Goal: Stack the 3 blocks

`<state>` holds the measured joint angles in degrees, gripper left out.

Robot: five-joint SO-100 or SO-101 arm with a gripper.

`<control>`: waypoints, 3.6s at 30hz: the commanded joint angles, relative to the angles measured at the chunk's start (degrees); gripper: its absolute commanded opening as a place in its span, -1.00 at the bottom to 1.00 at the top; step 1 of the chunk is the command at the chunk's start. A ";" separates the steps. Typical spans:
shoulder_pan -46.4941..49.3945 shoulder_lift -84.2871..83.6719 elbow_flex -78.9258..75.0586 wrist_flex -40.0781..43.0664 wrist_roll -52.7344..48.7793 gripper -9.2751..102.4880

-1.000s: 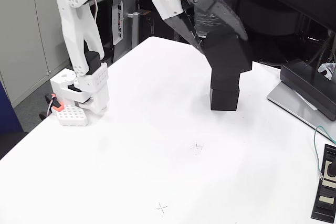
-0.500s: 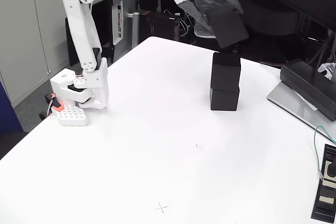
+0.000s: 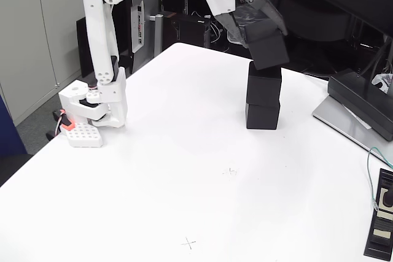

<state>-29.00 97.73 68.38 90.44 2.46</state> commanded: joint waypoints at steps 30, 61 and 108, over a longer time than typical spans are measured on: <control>-0.62 0.26 2.64 -0.35 0.53 -0.28; 30.32 30.85 0.70 0.18 -10.90 -0.83; 27.07 93.60 105.03 -52.73 5.80 -0.84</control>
<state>0.53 190.81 172.35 39.73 5.10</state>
